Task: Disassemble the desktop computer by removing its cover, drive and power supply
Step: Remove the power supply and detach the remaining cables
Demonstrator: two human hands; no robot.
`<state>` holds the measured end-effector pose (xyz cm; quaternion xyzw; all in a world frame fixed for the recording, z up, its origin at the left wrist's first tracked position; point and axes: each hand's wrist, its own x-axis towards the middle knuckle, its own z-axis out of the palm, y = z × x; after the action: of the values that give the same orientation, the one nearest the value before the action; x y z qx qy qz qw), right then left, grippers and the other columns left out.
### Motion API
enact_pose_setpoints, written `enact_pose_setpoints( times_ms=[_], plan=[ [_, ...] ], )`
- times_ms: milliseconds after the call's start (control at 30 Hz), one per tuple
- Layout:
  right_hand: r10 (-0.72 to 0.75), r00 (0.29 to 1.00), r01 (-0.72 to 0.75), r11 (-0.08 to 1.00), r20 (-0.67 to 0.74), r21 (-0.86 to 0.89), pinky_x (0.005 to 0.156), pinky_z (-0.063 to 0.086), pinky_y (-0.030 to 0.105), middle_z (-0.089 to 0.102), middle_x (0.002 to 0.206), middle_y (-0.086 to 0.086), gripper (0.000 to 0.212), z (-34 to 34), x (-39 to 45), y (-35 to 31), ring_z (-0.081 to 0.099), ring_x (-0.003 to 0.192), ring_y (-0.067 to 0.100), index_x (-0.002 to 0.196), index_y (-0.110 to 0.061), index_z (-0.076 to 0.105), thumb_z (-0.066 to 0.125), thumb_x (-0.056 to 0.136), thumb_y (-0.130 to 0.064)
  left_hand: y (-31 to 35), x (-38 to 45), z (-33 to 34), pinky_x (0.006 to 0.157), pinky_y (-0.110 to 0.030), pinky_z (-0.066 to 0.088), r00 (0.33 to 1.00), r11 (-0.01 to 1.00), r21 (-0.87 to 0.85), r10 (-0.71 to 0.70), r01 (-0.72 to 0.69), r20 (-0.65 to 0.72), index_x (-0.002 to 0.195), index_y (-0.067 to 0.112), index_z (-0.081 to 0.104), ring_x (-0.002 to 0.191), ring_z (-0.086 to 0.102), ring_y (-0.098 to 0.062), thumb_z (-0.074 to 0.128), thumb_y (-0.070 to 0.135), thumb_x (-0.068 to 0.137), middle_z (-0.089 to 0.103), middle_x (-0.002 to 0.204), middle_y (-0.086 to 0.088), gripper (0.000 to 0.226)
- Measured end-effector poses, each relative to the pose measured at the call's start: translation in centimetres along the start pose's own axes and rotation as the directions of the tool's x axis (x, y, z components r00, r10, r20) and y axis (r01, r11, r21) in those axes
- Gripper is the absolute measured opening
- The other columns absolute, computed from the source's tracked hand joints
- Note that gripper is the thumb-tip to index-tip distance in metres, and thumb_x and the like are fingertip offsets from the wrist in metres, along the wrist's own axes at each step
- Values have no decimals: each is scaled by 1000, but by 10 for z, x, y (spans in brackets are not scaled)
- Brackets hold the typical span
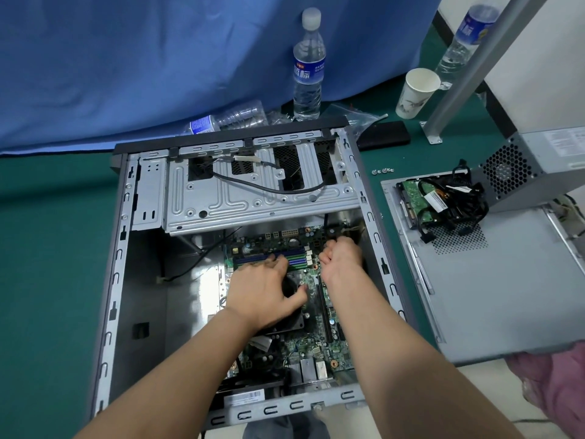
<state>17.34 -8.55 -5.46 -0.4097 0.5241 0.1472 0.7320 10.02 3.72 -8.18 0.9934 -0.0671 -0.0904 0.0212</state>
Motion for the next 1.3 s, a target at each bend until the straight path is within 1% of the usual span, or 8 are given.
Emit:
enact_pose_setpoints(
  times_ms=[367,533,633,733,867,1033,1167,1300],
  plan=[
    [21,987,-15,999,156,-36,30,22,16,40,56,1,27,4,-9,16,31,35,6,71,-8,44,39,97,-9,1,0,1,61,-29,39,1000,1000,-13,1,-1,-7,115,23,56,88,68,-22,7,76,71,67,116,-1,85],
    [36,955,-68,993,295,100,66,52,28,62,84,14,13,-5,-19,6,63,75,19,90,-1,52,45,98,-7,0,1,-1,61,-30,40,1000,1000,-10,21,-21,4,122,21,54,90,67,-24,4,77,69,66,119,-4,92],
    [27,931,-108,973,365,203,82,51,35,65,92,16,11,-14,-25,7,65,87,23,105,-1,53,48,95,-3,-1,1,-4,64,-30,43,999,999,-27,23,-22,26,128,20,51,94,66,-25,1,78,67,63,124,-5,98],
    [8,928,-113,959,372,260,93,49,38,65,85,13,7,-13,-31,14,63,86,23,92,-4,55,49,96,-4,-2,-1,-10,81,-32,46,996,998,-63,20,-14,91,131,20,48,105,62,-24,14,80,75,60,128,-5,89],
    [-35,916,-44,981,399,188,72,53,32,66,74,12,10,-5,-33,21,64,79,24,88,-4,55,49,96,-5,-5,-2,-22,96,-33,42,992,951,-309,62,-27,106,125,20,54,113,58,-22,45,62,86,63,122,-1,58],
    [-133,916,99,989,378,107,67,52,31,58,71,12,16,5,-29,12,58,67,22,86,-9,48,43,96,1,-10,-7,-41,93,-30,44,974,715,-678,-226,171,7,114,15,65,106,59,-16,61,25,89,67,112,1,28],
    [-150,937,139,989,315,56,59,43,27,52,70,11,21,13,-23,1,45,56,17,82,-9,44,39,95,6,-19,-6,-66,70,-6,40,970,616,-772,-242,156,3,94,21,69,76,59,4,63,21,88,67,82,15,9],
    [-133,948,127,991,290,41,52,39,22,54,78,8,19,22,-16,-7,44,58,11,95,-9,49,41,94,8,-28,-3,-99,54,-10,42,978,475,-870,-208,132,35,83,18,69,63,65,-5,61,18,89,68,66,5,10]
  ],
)
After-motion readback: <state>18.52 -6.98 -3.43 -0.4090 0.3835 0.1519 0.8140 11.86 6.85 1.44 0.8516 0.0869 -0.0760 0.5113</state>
